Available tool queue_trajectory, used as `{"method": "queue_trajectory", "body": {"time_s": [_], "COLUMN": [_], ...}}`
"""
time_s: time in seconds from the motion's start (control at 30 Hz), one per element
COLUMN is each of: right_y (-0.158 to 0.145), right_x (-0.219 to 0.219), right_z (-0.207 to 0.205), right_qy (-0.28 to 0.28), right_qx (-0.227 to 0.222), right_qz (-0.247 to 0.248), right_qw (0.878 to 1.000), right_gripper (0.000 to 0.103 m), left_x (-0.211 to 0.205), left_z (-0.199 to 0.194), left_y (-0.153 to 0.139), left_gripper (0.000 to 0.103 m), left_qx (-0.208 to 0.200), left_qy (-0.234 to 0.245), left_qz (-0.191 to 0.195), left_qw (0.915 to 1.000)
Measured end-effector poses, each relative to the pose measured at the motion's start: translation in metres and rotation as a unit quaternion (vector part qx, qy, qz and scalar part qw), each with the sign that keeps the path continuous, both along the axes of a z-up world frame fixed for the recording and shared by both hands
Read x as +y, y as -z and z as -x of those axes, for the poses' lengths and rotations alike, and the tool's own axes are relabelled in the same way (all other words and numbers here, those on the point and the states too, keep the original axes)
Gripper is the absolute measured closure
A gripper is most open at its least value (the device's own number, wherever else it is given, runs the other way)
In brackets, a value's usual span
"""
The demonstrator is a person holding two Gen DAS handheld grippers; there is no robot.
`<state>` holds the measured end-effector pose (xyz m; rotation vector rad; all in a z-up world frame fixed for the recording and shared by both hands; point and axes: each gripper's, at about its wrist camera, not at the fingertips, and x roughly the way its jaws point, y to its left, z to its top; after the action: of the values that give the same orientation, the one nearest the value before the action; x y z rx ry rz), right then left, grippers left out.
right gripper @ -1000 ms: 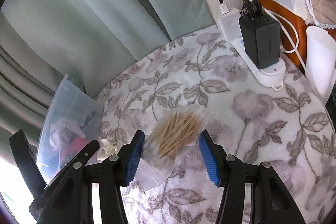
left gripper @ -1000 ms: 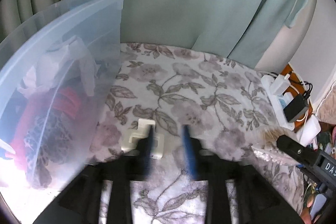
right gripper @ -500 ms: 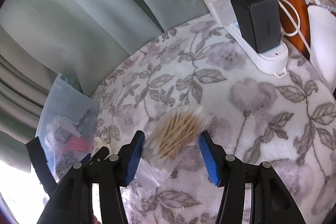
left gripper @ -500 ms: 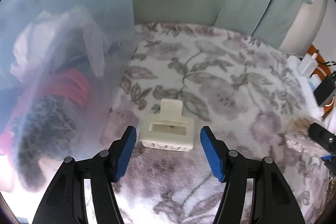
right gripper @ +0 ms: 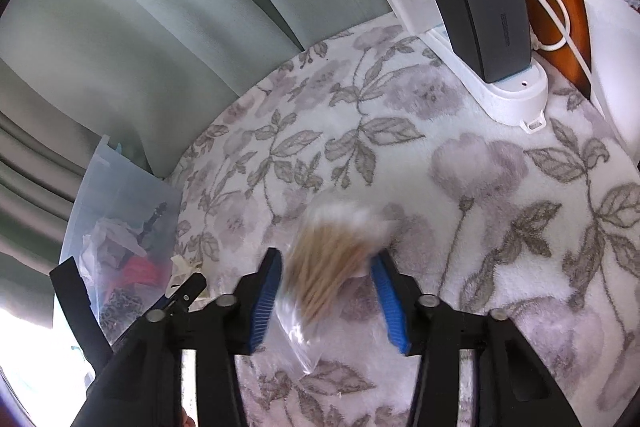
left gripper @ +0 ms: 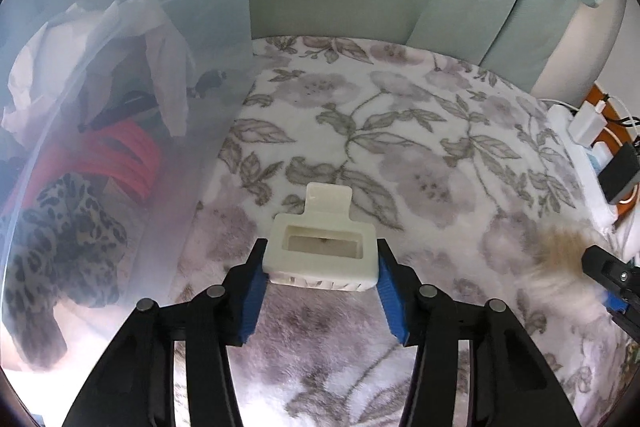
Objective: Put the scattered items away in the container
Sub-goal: 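Lift the hair clip with the left gripper while the right grasps the swab bag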
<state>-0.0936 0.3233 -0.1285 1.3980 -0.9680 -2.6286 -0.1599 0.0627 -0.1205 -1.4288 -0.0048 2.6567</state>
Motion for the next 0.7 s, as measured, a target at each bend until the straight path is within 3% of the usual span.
{"method": "queue_trajectory", "body": {"time_s": [0.3,0.37,0.6,0.7], "right_y": [0.006,0.008,-0.007,-0.016], "right_x": [-0.009,-0.008,-0.011,-0.013], "right_z": [-0.012,-0.014,-0.021,-0.025], "right_qy": [-0.004,0.000,-0.002,-0.005], "right_qx": [-0.029,-0.033,-0.012,-0.005], "right_qz": [-0.008,0.001,0.023,0.024], "right_qw": [1.000,0.999,1.000,1.000], "right_gripper": [0.068,0.076,0.098,0.099], "left_x": [0.006,0.005,-0.007,-0.011], "left_z": [-0.022,-0.025,-0.031,-0.040], "left_y": [-0.015,-0.022,-0.049,-0.061], "left_gripper": [0.051,0.051,0.051,0.051], "left_qx": [0.002,0.007,0.032,0.041], "left_qy": [0.026,0.027,0.020,0.017], "left_qz": [-0.027,-0.031,-0.043,-0.050], "left_qw": [0.9993,0.9991,0.9984,0.9978]}}
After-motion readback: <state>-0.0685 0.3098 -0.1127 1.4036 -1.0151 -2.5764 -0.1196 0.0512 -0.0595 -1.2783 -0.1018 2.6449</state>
